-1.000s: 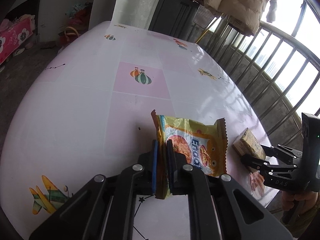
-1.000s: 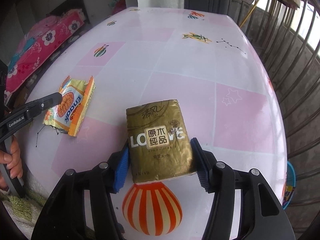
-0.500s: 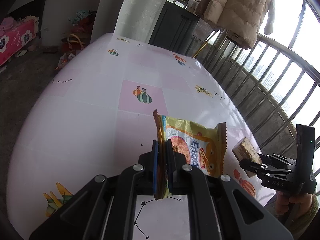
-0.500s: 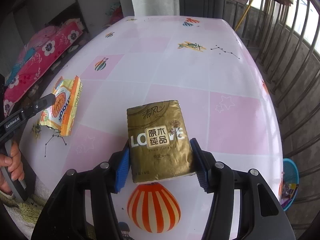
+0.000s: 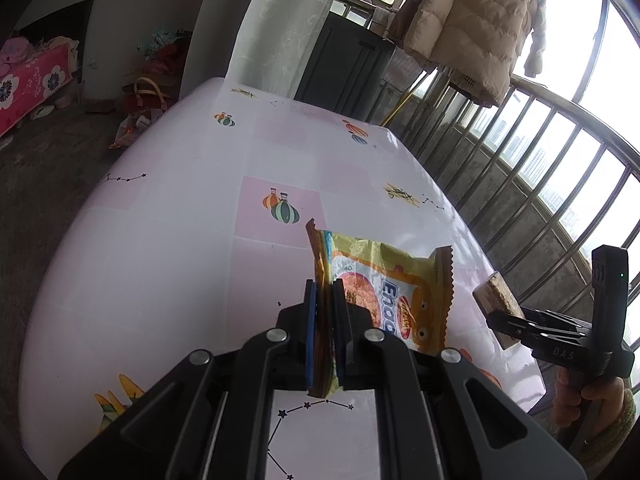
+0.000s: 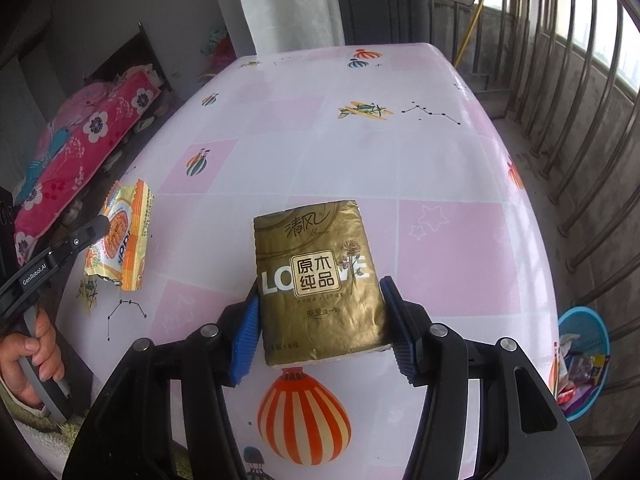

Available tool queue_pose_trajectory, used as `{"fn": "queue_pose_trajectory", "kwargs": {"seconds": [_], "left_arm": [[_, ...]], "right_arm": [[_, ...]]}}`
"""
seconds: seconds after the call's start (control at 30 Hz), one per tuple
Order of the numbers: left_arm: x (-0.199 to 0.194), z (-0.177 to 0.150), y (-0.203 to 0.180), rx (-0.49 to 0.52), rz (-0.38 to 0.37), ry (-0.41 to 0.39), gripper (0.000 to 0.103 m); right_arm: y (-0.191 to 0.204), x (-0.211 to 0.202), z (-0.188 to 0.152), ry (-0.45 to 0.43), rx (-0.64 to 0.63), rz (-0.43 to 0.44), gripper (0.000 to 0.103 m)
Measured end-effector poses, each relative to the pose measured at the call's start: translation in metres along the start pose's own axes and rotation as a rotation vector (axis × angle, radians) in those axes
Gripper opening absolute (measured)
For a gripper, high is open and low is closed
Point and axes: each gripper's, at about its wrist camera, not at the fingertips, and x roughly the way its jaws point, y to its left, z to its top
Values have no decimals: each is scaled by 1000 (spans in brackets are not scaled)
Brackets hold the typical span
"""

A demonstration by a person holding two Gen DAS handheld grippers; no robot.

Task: Collect trash
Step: 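Grasp the gold LOVE tissue pack with the right tool while the left tool holds the packet, then carry the packet and tissue pack with both tools to the wastebasket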

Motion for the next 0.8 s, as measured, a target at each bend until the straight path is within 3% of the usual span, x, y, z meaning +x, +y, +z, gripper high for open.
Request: {"fn": "queue_pose_trajectory", "kwargs": {"seconds": [0.8], "left_arm": [[0,2,1,2,-1,0,7]], "right_arm": [[-1,-1,3,1,-1,0,53]]}}
